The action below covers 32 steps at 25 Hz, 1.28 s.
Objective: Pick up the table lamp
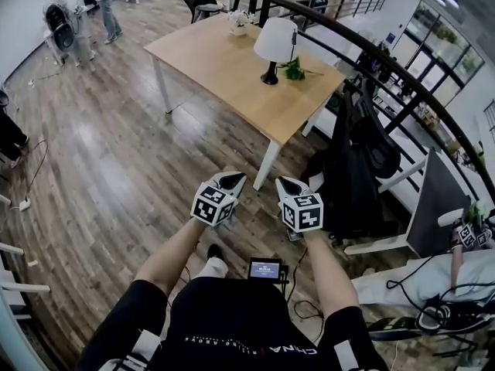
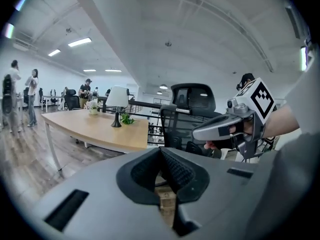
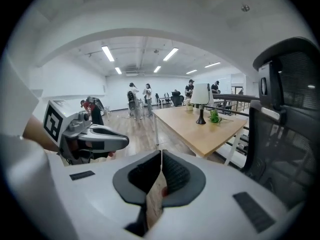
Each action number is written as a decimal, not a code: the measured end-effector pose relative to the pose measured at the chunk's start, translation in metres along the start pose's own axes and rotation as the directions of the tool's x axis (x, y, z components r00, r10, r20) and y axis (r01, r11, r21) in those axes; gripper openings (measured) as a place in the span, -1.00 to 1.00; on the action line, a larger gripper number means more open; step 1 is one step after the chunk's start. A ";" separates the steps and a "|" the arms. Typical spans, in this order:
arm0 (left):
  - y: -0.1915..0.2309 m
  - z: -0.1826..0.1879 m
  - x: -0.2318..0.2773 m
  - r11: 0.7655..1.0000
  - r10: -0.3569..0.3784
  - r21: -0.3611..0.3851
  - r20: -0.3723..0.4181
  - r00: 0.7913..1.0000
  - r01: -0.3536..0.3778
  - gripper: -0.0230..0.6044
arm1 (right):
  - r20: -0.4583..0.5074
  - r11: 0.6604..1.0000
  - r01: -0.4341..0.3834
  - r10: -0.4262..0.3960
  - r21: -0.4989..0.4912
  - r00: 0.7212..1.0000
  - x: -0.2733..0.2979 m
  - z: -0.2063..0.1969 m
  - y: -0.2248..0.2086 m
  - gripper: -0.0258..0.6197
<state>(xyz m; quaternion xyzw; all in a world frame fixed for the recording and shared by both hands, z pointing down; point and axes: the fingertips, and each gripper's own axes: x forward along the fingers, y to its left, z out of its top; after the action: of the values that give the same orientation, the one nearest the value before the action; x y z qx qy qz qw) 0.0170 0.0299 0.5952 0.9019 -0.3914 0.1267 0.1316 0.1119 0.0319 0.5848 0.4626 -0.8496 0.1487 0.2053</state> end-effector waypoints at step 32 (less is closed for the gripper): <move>0.264 0.101 0.171 0.995 -0.096 -0.027 -0.050 0.994 0.095 -0.86 | -0.032 0.993 0.051 -0.047 0.109 0.998 0.285 0.164 -0.125 -0.82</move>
<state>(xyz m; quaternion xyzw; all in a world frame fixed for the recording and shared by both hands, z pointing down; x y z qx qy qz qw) -0.0524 -0.2926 0.5941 0.9144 -0.3458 0.1383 0.1585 0.0444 -0.3136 0.5887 0.4916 -0.8255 0.1966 0.1956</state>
